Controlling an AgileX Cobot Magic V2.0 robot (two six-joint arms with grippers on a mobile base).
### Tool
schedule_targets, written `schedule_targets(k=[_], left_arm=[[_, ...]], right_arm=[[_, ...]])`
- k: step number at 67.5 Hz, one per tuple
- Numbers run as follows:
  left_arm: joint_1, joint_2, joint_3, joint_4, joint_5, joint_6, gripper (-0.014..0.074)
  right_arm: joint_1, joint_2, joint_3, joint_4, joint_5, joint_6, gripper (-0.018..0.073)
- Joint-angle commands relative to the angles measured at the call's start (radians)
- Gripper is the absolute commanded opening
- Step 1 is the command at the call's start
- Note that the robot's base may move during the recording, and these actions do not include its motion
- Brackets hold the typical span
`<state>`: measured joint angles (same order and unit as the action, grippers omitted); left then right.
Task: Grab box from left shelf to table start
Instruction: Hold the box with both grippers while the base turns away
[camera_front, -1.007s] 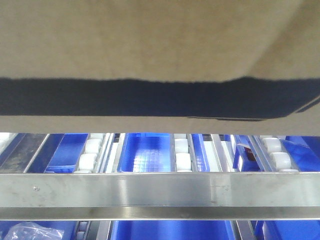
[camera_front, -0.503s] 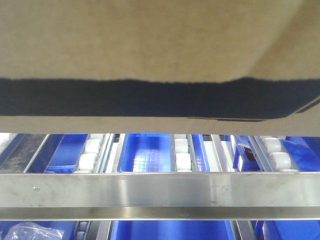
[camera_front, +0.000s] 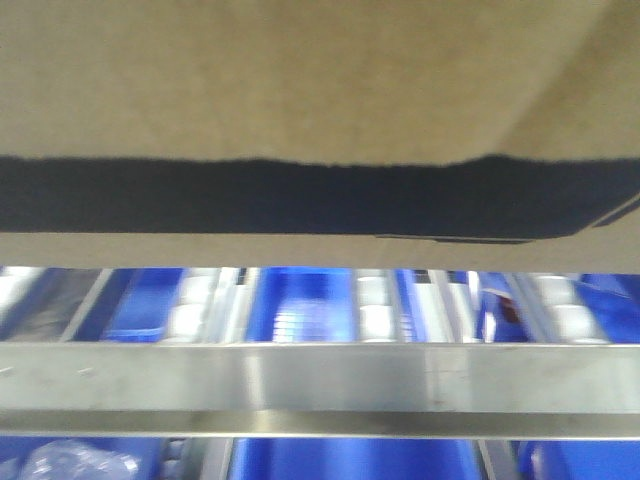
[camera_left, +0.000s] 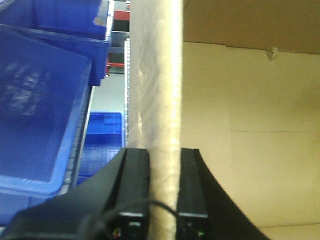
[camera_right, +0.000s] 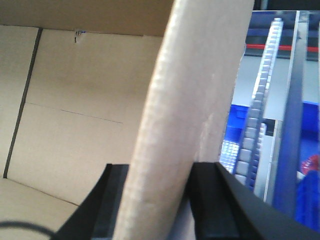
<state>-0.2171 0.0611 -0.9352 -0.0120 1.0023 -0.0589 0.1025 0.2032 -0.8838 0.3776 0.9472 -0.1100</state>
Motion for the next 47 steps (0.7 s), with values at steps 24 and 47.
schedule_targets(k=[24,47], left_arm=[[-0.006,0.015,-0.033,0.041,-0.197,-0.003,-0.0099],[-0.006,0.015,-0.033,0.041,-0.197,-0.003,-0.0099]], right_arm=[[-0.003,0.016,-0.028,-0.058,-0.144,-0.029,0.0063],[-0.003,0.016,-0.028,-0.058,-0.144,-0.029,0.0063]])
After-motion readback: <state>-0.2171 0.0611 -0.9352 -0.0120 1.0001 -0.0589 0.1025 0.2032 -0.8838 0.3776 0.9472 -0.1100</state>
